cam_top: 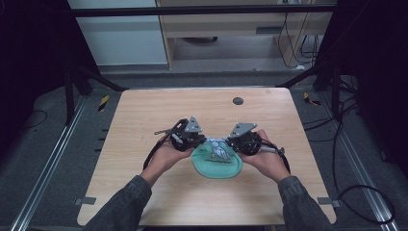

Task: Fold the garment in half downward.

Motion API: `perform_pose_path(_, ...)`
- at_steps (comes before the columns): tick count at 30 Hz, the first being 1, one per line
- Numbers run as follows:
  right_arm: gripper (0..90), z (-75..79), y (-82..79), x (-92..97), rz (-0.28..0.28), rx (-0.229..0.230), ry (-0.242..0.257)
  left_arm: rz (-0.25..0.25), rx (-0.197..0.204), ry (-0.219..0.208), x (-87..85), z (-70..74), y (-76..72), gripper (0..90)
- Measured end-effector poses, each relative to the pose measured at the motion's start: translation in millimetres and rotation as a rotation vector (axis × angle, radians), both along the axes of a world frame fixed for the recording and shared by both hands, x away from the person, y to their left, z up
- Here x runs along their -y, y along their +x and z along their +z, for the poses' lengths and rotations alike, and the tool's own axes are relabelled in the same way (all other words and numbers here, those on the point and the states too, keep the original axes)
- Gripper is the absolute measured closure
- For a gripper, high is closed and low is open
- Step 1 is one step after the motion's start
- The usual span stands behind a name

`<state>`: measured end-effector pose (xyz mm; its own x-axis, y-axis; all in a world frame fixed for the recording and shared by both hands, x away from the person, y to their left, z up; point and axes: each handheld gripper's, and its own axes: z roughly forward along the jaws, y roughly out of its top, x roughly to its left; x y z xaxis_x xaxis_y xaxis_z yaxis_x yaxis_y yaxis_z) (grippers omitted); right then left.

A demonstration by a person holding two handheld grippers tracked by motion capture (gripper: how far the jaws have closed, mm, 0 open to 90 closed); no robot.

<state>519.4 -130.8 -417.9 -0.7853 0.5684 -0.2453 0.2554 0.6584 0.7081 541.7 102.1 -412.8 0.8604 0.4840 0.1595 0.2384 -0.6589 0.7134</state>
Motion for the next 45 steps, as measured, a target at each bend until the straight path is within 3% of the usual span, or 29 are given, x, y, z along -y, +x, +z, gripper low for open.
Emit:
perform_pose_path(39,81.6,-32.0,-33.1,2.2,0.043,-0.042,-0.018,-0.051,-0.022,-0.004,-4.8,-34.6,-36.7,82.0)
perform_pose_path(41,79.6,-32.9,-34.2,2.5,0.036,-0.042,-0.012,-0.054,-0.012,0.009,-4.9,-35.7,-38.4,77.2)
perform_pose_path(45,70.9,-32.8,-34.8,2.2,0.038,-0.052,-0.009,-0.013,0.022,-0.012,-7.8,-39.1,-41.6,48.7)
